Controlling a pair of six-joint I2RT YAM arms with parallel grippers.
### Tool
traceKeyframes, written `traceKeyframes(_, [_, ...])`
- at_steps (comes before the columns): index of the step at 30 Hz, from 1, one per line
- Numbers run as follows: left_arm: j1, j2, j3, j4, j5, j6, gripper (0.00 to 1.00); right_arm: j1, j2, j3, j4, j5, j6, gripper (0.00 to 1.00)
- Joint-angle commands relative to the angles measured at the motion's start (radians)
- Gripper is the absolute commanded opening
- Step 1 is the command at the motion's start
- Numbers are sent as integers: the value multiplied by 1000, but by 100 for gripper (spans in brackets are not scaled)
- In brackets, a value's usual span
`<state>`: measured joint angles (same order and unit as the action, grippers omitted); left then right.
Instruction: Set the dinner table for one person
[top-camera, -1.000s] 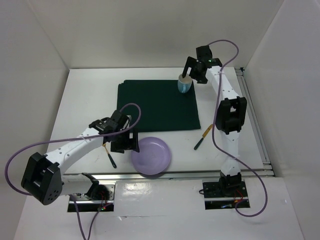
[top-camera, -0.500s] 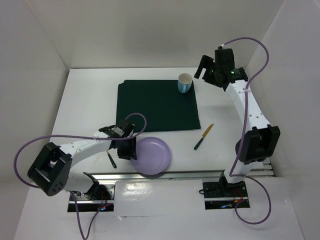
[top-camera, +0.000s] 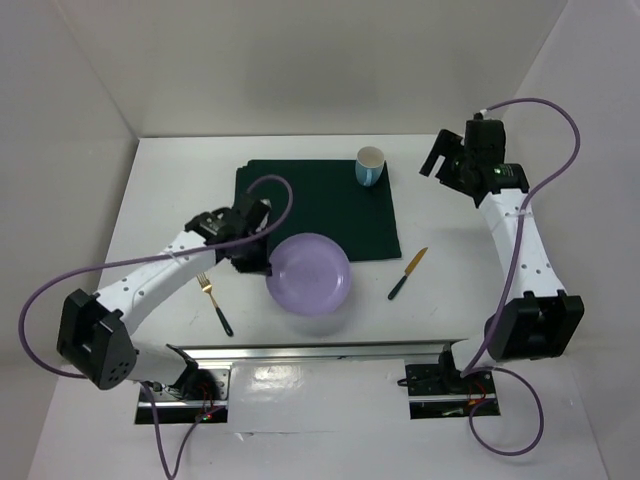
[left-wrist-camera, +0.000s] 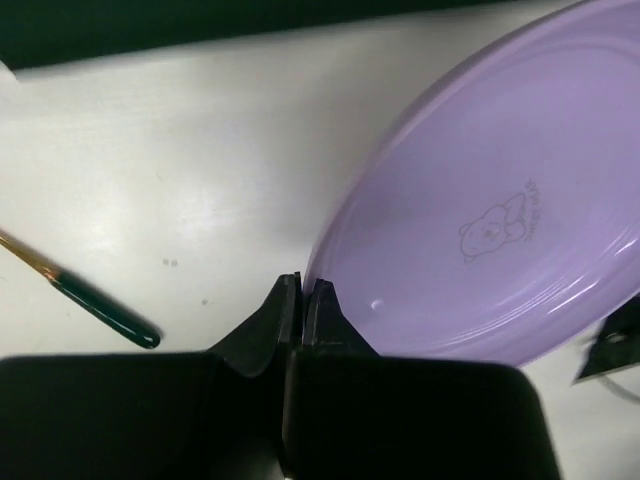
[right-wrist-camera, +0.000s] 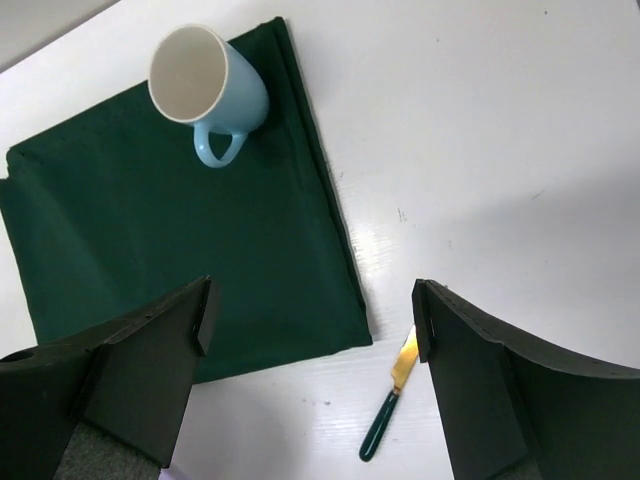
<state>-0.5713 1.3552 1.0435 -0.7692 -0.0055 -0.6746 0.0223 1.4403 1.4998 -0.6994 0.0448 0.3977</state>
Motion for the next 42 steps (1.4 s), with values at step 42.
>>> traceKeyframes(42, [261,920,938,-8,53,-82,0,-50,-262,-651,-11,-276,111,85])
